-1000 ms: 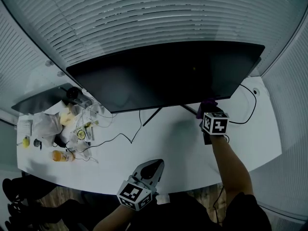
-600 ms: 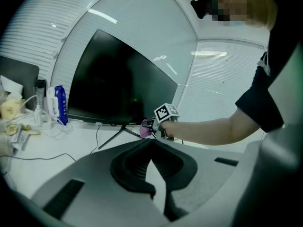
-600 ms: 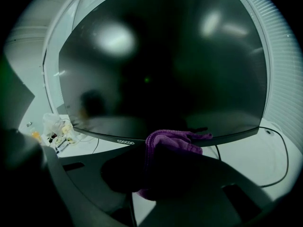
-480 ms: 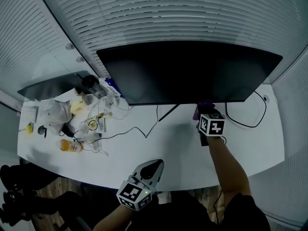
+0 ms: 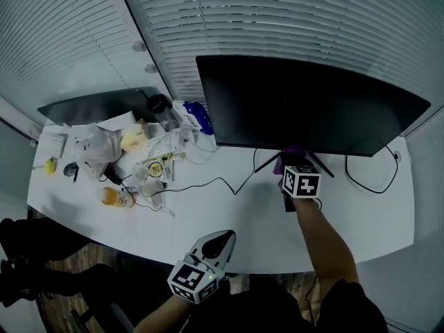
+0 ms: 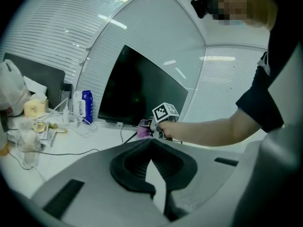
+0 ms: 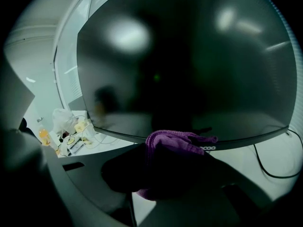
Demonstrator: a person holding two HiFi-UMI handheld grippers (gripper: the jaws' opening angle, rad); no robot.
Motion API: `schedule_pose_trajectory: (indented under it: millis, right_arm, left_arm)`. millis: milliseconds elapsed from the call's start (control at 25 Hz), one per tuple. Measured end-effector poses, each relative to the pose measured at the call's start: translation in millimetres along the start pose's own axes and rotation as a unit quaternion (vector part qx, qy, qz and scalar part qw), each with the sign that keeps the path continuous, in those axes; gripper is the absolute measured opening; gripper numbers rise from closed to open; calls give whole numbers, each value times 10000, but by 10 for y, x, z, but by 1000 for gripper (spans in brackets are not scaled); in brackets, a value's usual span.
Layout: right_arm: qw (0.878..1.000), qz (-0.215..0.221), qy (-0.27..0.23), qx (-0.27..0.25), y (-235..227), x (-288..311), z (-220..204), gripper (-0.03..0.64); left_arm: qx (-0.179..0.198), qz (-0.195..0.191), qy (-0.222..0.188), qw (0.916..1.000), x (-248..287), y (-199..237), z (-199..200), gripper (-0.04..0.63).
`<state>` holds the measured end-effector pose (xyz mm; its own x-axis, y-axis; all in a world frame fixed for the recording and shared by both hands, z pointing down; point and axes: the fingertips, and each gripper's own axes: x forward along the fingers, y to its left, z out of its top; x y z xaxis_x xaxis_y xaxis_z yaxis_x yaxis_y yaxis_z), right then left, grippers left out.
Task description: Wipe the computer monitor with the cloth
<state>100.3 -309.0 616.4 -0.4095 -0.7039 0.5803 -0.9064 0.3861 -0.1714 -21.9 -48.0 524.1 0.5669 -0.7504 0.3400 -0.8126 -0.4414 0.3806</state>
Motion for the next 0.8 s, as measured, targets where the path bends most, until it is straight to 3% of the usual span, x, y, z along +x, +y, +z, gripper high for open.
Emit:
schedule_pose_trajectory:
  millis: [800]
  right_arm:
    - [9960,860,61,-240,1844,770,17,77]
  left_arm:
    - [-298,673,53,9973,-999,958,-118,5]
